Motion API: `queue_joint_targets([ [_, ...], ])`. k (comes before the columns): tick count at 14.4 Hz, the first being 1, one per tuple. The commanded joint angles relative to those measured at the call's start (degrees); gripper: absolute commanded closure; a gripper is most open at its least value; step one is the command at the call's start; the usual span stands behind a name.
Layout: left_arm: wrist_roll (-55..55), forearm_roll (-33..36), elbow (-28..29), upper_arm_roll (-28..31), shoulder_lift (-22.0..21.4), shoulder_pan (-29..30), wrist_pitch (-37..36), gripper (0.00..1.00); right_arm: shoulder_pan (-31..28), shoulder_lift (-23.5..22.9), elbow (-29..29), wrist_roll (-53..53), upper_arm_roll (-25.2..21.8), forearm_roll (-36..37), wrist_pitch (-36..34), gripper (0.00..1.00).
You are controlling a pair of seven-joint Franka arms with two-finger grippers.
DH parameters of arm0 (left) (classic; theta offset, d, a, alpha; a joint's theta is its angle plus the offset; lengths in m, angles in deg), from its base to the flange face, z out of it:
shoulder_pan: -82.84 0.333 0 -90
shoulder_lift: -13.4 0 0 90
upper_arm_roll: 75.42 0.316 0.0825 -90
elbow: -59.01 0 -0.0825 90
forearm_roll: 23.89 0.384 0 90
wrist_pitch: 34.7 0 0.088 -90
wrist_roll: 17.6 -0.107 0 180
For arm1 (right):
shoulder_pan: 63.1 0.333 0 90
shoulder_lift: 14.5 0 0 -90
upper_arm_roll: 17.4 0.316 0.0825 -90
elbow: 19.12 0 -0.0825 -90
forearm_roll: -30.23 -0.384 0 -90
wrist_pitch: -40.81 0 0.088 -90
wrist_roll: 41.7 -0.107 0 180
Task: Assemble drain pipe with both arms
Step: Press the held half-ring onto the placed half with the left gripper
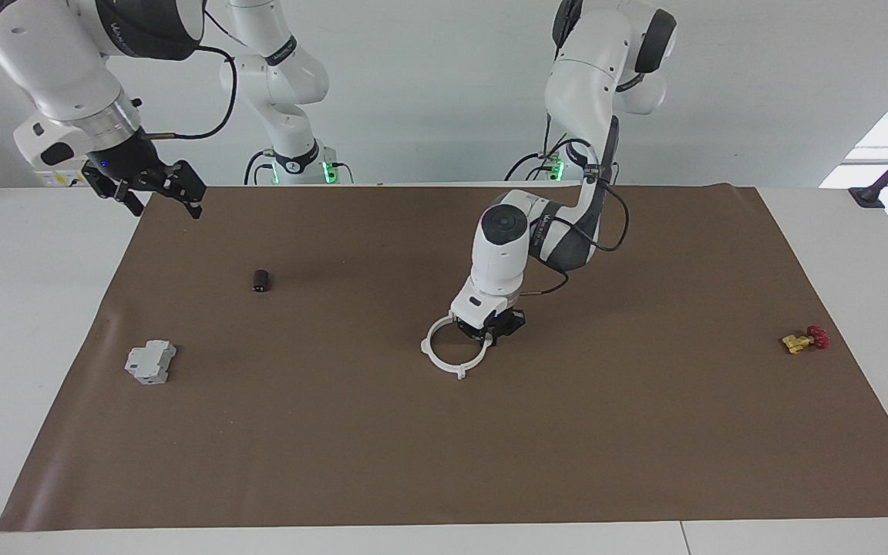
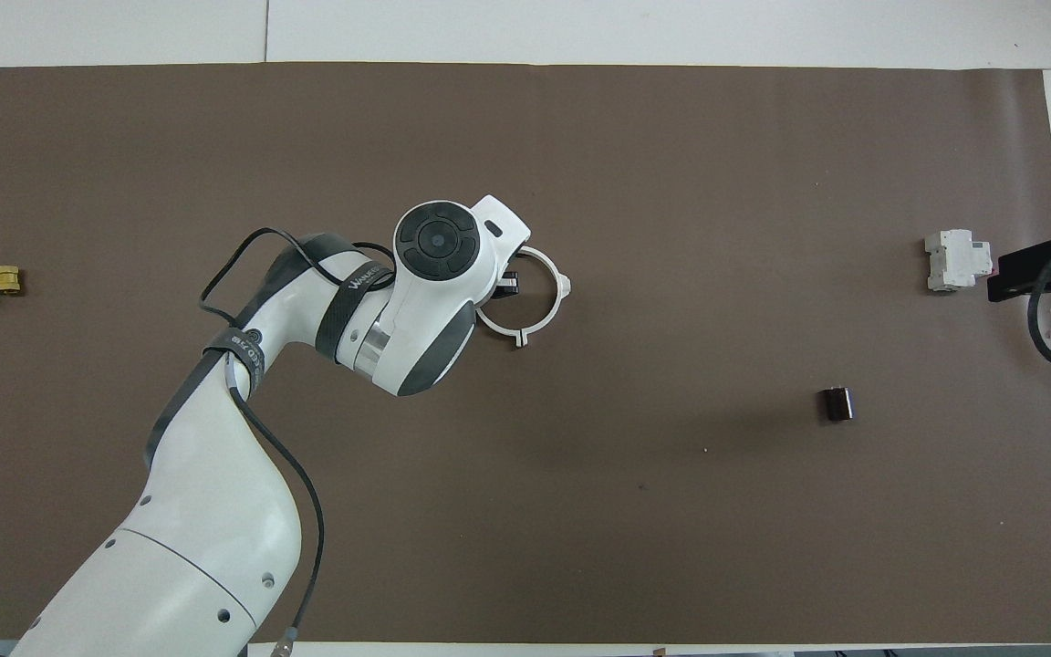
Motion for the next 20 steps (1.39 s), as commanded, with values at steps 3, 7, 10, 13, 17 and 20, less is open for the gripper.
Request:
queue_joint_targets([
  [3,0.4,-1.5,2.2,0.5,-1.8,-0.3,1.2,1.0,-0.6,0.2,0.1,1.2,0.5,-0.4,0.4,0.0],
  [7,0.4,-1.5,1.9,0.5,-1.7,-0.2,1.8,1.0,-0.5,0.2,0.1,1.2,0.6,-0.4,0.5,0.0],
  [10,0.4,-1.5,1.8,0.6,-1.6,-0.1,2.8,1.0,-0.5,0.2,0.1,1.2,0.6,-0.4,0.4,0.0],
  [13,0.4,-1.5,1.9,0.6,-1.6,-0.2,2.7,1.0,-0.5,0.2,0.1,1.2,0.6,-0.4,0.5,0.0],
  [17,0.4,-1.5,2.1,0.6,-1.8,-0.5,1.8,0.67,-0.5,0.2,0.1,1.2,0.6,-0.4,0.5,0.0],
  [20,0.3,-1.5,2.2,0.5,-1.9,-0.6,1.8,0.65,-0.5,0.2,0.1,1.2,0.6,-0.4,0.5,0.0],
])
